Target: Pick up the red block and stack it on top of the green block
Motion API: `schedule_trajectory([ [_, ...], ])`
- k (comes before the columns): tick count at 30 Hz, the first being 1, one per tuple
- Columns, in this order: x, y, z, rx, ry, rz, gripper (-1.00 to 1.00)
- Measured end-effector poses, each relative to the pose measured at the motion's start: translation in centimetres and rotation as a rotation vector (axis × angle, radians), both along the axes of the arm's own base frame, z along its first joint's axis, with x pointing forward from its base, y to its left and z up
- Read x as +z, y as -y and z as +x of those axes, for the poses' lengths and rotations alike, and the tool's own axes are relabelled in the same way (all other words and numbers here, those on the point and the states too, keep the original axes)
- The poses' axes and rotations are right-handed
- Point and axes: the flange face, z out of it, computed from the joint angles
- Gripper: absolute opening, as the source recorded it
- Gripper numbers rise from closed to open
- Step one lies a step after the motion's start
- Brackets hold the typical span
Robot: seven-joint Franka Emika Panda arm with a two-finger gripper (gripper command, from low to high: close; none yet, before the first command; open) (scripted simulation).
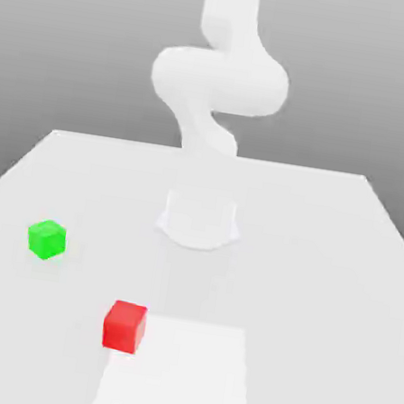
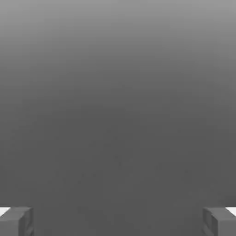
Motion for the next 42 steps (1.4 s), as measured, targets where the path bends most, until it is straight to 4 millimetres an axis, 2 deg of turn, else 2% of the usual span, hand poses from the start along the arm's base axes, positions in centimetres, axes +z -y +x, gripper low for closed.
schedule_trajectory([
  [4,-9.9,2.3,4.2,-0.008,-0.152,0.055,0.00],
  [6,-14.9,3.1,5.3,-0.015,-0.226,0.072,0.00],
  [9,-22.4,3.9,5.9,-0.031,-0.338,0.085,0.00],
  [13,-32.5,4.9,4.6,-0.062,-0.495,0.080,0.00],
  [16,-40.0,5.9,1.8,-0.098,-0.623,0.052,0.00],
  [18,-43.7,6.9,-0.5,-0.130,-0.691,0.031,0.00],
  [20,-45.3,7.2,-1.1,-0.135,-0.709,0.021,0.00],
  [31,-51.5,6.9,-1.4,-0.130,-0.718,0.016,0.00],
  [32,-51.8,6.9,-1.5,-0.130,-0.719,0.017,-1.00],
  [38,-52.0,6.9,-1.5,-0.131,-0.720,0.018,-1.00],
  [42,-50.1,7.0,-1.1,-0.128,-0.714,0.014,-1.00],
])
